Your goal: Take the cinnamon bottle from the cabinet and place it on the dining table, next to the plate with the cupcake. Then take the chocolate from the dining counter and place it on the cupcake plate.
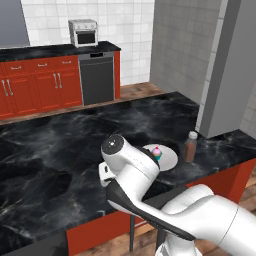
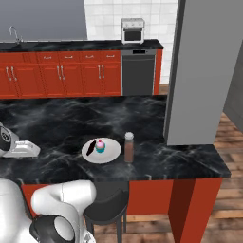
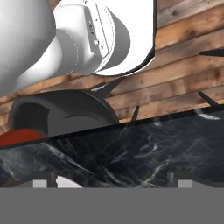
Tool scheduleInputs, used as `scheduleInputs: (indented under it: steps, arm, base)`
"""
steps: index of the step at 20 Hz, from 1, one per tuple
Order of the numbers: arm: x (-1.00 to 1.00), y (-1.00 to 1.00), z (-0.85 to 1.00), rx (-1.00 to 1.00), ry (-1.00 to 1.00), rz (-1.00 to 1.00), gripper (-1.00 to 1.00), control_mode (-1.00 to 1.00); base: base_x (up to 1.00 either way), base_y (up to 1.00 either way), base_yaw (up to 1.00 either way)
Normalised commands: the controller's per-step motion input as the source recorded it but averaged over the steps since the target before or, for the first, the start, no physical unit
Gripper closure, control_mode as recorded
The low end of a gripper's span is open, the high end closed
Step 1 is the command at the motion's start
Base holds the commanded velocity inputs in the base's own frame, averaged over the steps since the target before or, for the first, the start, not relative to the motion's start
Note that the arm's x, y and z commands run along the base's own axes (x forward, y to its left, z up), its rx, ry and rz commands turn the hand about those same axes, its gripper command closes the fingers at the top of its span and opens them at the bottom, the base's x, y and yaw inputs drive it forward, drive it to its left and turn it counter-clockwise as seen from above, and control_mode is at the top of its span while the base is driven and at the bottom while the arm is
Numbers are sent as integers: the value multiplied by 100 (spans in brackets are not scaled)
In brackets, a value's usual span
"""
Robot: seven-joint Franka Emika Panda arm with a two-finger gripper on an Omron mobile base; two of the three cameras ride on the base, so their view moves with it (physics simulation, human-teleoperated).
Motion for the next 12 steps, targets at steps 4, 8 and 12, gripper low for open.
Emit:
scheduleInputs:
  steps: [4, 8, 12]
  arm:
    - [-7, -24, 0, 10, -1, 0, -100, -100]
    - [-37, -54, 2, 23, -14, -1, -100, -100]
    - [-58, -46, 5, 22, -22, 0, -100, -100]
  base:
    - [0, 0, 0]
    - [0, 0, 0]
    - [0, 0, 0]
